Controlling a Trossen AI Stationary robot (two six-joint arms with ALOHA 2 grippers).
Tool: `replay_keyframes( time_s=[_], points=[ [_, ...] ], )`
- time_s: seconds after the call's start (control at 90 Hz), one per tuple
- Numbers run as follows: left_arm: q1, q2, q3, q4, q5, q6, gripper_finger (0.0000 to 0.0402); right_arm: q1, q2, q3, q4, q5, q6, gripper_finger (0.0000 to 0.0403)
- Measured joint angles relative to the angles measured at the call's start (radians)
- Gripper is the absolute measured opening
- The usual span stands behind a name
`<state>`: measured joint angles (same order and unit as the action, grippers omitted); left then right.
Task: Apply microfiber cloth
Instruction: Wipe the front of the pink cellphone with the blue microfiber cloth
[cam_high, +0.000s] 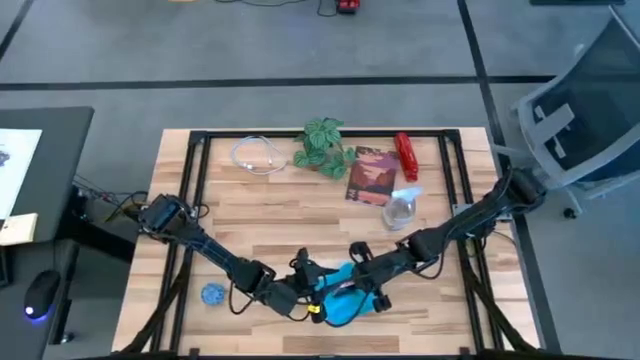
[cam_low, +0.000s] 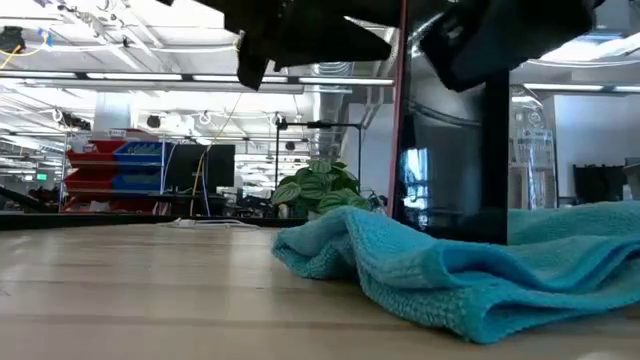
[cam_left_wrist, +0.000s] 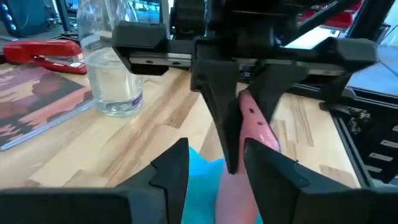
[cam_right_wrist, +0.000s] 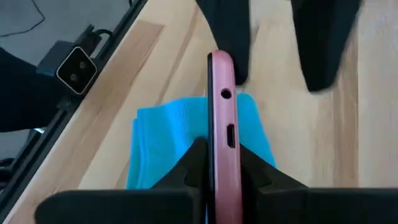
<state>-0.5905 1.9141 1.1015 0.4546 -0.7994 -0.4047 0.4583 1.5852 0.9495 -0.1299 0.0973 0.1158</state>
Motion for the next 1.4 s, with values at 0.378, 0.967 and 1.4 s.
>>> replay_keyframes(
  time_s=[0.378, 0.967, 1.4],
  points=[
    [-0.032, 0.049, 0.001, -0.014, -0.107, -0.066, 0.0132, 0.067, -0.198, -0.005, -0.151, 0.018, 0.007, 0.0017],
    [0.026, 0.429, 0.392, -0.447, -0.004, 0.049, 0.0132, 0.150, -0.271, -0.004, -0.154, 0.063, 0.017, 0.0017],
    [0.026, 0.301, 0.499, -0.678, -0.149, -0.073, 0.0132, 0.168, -0.271, -0.011, -0.186, 0.062, 0.030, 0.0019]
  ],
)
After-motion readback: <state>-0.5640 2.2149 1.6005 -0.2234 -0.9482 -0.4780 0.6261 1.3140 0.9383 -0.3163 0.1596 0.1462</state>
